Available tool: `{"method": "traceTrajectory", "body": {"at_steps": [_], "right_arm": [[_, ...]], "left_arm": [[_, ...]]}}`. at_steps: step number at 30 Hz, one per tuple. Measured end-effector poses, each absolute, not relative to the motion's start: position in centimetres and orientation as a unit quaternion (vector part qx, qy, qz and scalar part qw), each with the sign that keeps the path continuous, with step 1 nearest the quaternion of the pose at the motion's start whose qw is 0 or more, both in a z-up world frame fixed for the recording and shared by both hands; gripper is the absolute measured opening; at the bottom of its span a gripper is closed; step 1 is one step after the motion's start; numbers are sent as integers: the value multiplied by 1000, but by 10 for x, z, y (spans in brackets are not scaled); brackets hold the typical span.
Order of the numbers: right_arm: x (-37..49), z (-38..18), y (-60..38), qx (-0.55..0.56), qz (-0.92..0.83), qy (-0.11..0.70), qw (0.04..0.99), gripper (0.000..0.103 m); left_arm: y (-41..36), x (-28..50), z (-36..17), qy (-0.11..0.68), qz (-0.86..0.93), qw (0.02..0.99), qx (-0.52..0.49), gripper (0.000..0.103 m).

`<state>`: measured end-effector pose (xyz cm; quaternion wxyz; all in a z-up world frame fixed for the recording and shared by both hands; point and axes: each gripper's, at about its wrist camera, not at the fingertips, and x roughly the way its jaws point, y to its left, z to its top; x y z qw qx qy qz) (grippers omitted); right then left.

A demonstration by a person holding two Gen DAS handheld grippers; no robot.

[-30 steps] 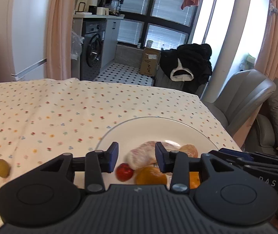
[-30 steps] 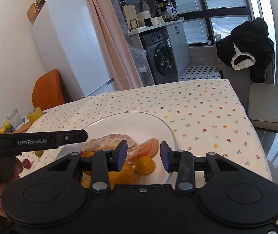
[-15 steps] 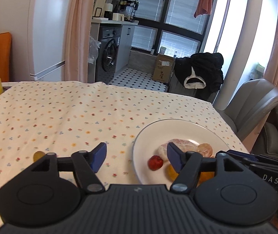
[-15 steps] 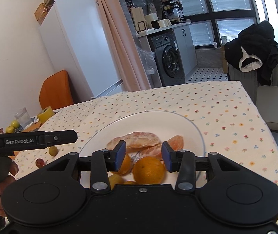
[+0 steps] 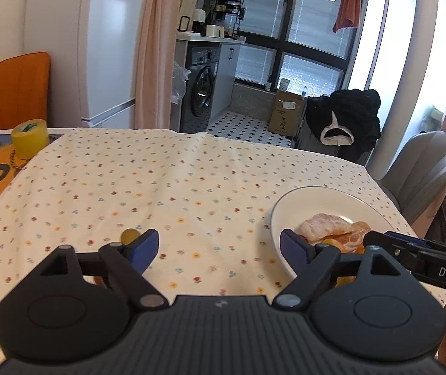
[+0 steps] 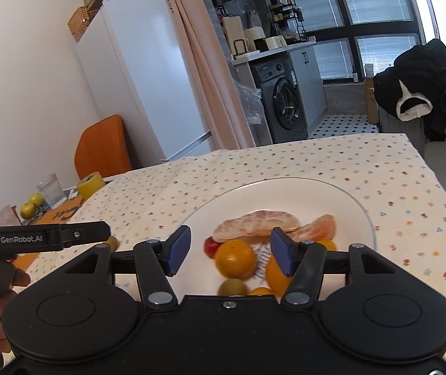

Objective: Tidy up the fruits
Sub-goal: 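Move both grippers over the olive-green fruit and the dark red fruit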

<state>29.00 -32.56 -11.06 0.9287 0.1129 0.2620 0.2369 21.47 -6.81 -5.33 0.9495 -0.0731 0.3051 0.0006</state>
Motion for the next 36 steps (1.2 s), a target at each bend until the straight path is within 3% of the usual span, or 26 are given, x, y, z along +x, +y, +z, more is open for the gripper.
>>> {"method": "traceTrajectory", "body": {"at_steps": [3, 7, 12, 19, 36], "right_arm": [[287, -108, -318, 117, 237, 260, 929, 61], [278, -101, -308, 109, 232, 246, 935, 80], [270, -95, -296, 100, 232, 238, 938, 85], [259, -86, -275, 72, 244, 231, 939, 103], [262, -83, -235, 33, 266, 252, 930, 103]], "left_arm": [[-61, 206, -48, 299, 11, 952, -68, 88], [-50, 195, -44, 292, 25, 954, -64, 91], [-39, 184, -42, 288, 37, 955, -62, 93], [-20, 170, -40, 279, 55, 956, -73, 99], [21, 150, -42, 272, 70, 954, -107, 103]]}}
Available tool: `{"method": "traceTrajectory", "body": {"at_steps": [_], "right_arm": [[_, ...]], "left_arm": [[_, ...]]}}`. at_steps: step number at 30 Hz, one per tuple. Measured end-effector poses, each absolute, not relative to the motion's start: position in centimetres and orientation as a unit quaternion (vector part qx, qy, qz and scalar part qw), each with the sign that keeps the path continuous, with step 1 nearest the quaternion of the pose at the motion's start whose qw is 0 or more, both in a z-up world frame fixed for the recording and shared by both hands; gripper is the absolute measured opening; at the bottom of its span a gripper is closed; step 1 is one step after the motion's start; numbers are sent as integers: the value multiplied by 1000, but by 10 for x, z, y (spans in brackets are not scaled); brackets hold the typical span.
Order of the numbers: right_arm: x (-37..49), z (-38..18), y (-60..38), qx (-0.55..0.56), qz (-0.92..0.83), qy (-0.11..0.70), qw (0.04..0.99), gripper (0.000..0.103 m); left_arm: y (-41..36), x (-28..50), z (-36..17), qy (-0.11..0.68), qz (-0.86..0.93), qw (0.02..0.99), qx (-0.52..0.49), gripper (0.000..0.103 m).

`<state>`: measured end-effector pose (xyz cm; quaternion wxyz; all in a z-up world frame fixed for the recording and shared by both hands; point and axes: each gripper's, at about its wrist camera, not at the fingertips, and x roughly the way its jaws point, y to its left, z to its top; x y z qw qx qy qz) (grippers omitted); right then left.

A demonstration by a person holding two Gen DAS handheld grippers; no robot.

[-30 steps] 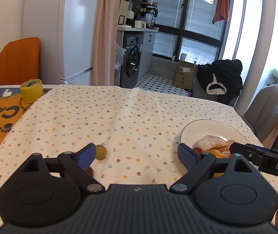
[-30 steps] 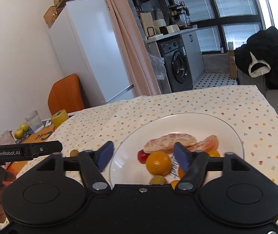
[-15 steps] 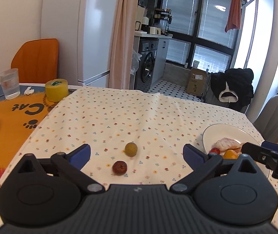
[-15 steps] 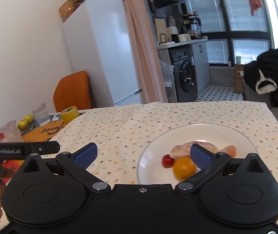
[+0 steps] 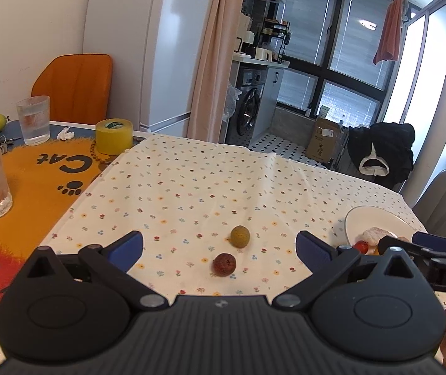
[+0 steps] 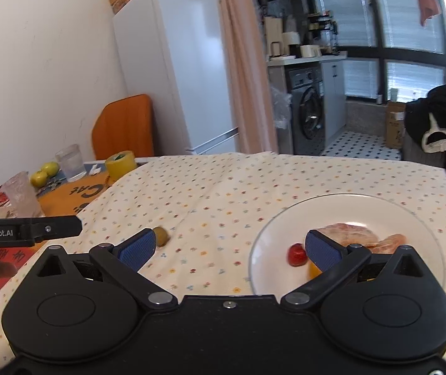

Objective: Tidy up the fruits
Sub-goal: 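Move both grippers over the olive-green fruit and the dark red fruit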

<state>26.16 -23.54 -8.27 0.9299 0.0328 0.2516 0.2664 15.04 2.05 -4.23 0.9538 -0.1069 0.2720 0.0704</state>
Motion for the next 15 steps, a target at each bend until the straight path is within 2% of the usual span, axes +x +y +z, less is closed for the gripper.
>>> {"method": "traceTrajectory", "body": {"at_steps": [8, 15], "right_arm": [[269, -89, -216, 20, 289, 263, 920, 103], [277, -93, -199, -4, 301, 272, 914, 97]], "left_arm": [[34, 156, -54, 275, 79, 951, -113, 102], [39, 169, -69, 288, 86, 946, -125, 94]]}}
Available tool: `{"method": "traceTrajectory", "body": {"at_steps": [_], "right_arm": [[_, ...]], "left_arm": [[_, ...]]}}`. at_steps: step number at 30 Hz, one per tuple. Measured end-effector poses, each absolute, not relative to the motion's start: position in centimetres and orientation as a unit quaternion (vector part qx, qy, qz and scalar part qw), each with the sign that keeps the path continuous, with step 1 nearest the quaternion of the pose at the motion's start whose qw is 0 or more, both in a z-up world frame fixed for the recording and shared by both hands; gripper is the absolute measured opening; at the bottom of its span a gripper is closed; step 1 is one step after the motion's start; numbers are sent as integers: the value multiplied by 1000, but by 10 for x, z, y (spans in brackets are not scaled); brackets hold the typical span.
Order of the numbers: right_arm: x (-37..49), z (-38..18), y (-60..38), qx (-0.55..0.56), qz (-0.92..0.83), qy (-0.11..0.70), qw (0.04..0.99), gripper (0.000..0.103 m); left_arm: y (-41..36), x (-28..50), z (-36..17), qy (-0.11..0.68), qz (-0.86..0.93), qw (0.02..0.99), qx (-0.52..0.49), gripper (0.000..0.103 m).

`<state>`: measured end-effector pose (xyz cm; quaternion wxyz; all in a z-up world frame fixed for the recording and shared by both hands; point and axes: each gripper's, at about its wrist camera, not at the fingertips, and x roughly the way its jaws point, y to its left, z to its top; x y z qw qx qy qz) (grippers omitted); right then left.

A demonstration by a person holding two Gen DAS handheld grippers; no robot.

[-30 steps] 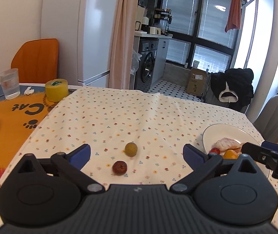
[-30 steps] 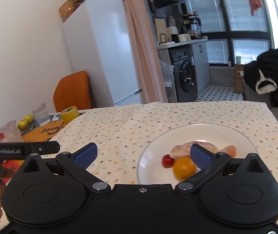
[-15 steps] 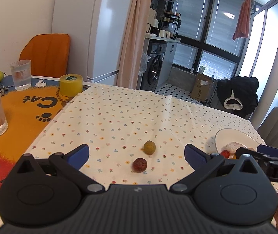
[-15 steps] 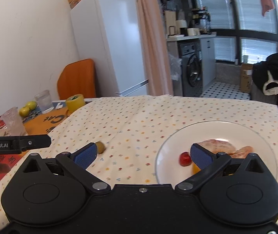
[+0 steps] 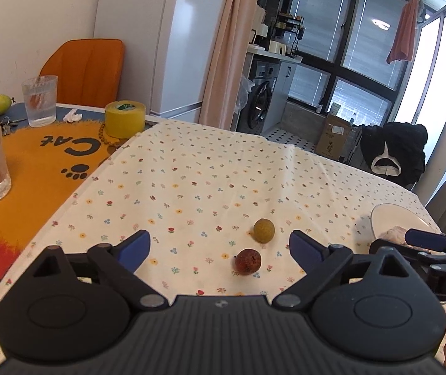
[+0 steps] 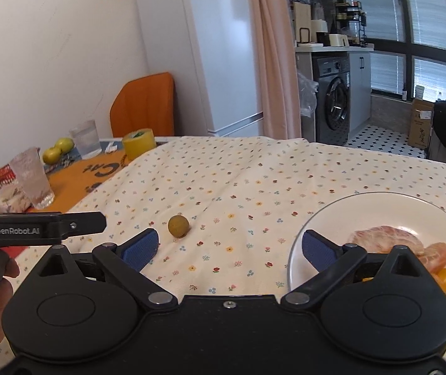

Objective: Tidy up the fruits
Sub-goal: 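Move both grippers over the olive-green fruit and the dark red fruit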

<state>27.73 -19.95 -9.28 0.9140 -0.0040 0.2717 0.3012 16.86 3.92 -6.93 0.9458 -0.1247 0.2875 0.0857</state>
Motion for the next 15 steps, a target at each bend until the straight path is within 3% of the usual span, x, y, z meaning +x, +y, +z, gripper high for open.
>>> {"method": "traceTrajectory", "body": {"at_steps": [15], "right_arm": [[298, -105, -179, -34, 302, 288, 908, 91]], "left_arm": [[27, 197, -102, 326, 74, 933, -134, 65]]}}
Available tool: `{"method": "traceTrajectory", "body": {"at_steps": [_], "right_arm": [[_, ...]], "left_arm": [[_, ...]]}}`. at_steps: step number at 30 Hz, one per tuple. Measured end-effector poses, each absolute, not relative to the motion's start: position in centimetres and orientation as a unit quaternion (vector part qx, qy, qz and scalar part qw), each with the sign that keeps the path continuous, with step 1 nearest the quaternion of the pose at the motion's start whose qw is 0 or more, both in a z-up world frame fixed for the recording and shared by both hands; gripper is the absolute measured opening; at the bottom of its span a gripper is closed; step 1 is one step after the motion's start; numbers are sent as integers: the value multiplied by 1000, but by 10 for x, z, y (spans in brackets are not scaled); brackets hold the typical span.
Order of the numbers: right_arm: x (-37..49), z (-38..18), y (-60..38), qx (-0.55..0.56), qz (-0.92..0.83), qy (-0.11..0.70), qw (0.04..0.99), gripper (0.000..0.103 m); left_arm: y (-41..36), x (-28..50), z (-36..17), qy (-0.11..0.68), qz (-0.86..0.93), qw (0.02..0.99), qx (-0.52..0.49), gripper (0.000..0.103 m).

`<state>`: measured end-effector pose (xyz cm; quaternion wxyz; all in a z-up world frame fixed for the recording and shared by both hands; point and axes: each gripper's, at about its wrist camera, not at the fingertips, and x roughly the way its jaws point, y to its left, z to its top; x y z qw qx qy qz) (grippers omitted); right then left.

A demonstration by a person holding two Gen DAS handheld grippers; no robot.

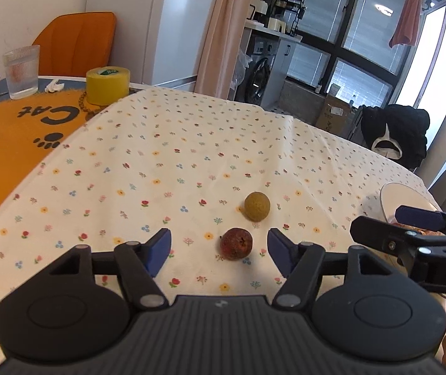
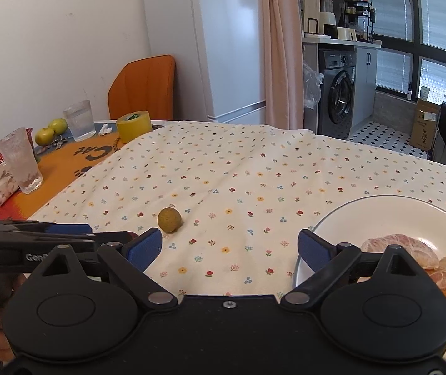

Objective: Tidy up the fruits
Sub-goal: 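Move both grippers over the olive-green fruit and the dark red fruit, then close the left gripper on the dark red fruit while the right grips the olive-green fruit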

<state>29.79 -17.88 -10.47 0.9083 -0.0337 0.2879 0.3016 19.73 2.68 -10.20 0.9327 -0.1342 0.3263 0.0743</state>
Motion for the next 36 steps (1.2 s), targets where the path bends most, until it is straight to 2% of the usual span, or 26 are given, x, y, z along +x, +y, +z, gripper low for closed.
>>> {"method": "traceTrajectory", "body": {"at_steps": [4, 9, 11, 13, 29, 36], "right_arm": [[303, -107, -176, -33, 304, 296, 905, 86], [306, -110, -169, -37, 313, 300, 900, 82], [307, -110, -165, -40, 317, 302, 898, 80], [309, -112, -161, -43, 322, 305, 895, 78], [322, -119, -118, -64, 363, 325, 871, 53], [325, -122, -102, -80, 369, 326, 866, 52]], "left_arm": [[24, 203, -107, 333, 69, 930, -136, 54], [20, 209, -114, 337, 64, 930, -130, 46], [19, 210, -114, 336, 68, 931, -124, 39], [23, 210, -114, 336, 67, 930, -132, 23], [55, 196, -105, 316, 99, 930, -160, 23], [64, 189, -103, 309, 118, 930, -160, 23]]}}
